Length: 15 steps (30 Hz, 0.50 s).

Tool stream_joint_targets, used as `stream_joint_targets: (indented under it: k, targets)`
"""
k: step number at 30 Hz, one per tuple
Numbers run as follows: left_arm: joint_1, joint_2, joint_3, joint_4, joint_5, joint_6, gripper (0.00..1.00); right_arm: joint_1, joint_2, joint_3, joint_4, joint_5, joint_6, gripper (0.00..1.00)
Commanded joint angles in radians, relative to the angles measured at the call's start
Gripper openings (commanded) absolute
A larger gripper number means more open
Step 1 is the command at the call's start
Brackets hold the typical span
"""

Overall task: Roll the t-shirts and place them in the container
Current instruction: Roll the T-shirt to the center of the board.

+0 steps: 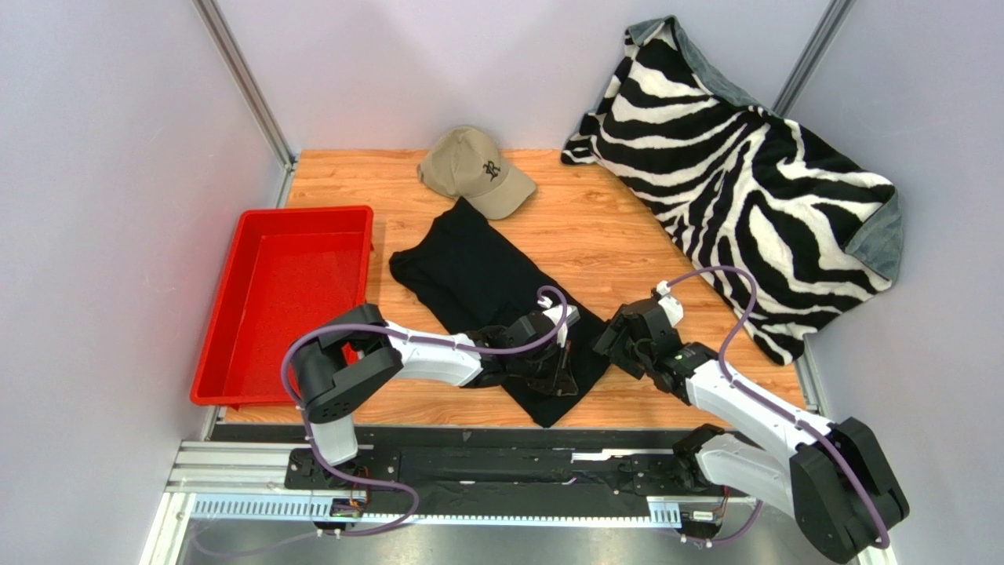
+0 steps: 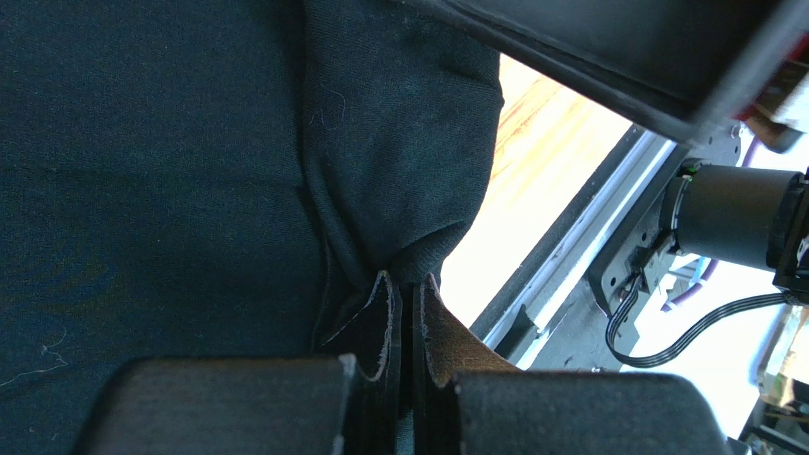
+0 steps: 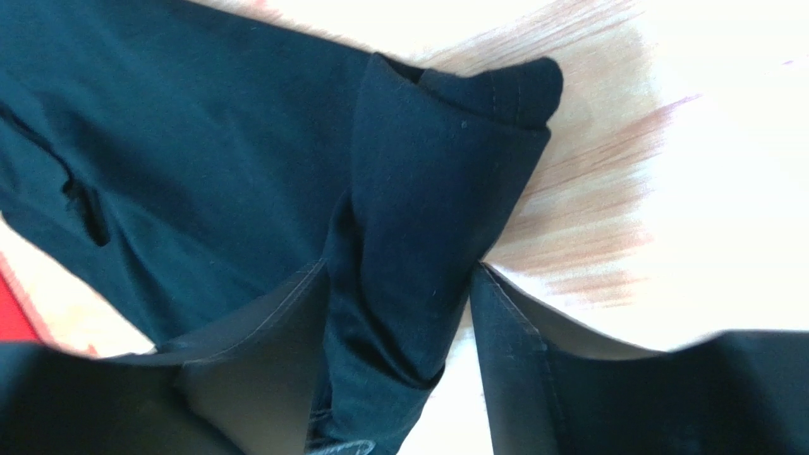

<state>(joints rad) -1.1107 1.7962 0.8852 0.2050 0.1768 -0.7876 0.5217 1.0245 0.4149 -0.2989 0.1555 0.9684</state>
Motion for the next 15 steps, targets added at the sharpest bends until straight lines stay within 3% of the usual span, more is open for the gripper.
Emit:
stream_joint_targets:
  k: [1,3,8,9,13,15]
  targets:
    - [0.0,-0.024,-0.012,0.025,0.044,-0.019,0.0,0.014,0.043,-0.002,0.08,0.049,0.027,0.51]
    - [0.003,-0.027,-0.012,0.024,0.044,-0.018,0.0,0.014,0.074,0.007,0.07,0.049,0.03,0.37]
    - [0.005,-0.035,-0.008,0.011,0.047,0.013,0.0,0.014,0.103,0.106,-0.099,0.098,0.021,0.17]
    - [0.003,-0.043,-0.006,0.001,0.047,0.02,0.0,0.014,0.118,0.128,-0.135,0.114,0.01,0.07]
    - [-0.003,-0.089,-0.003,-0.038,-0.006,0.07,0.34,0.014,0.192,0.238,-0.279,0.113,-0.022,0.0]
    - [-0.009,-0.119,0.003,-0.07,-0.06,0.106,0.42,0.021,0.221,0.275,-0.328,0.107,-0.025,0.0]
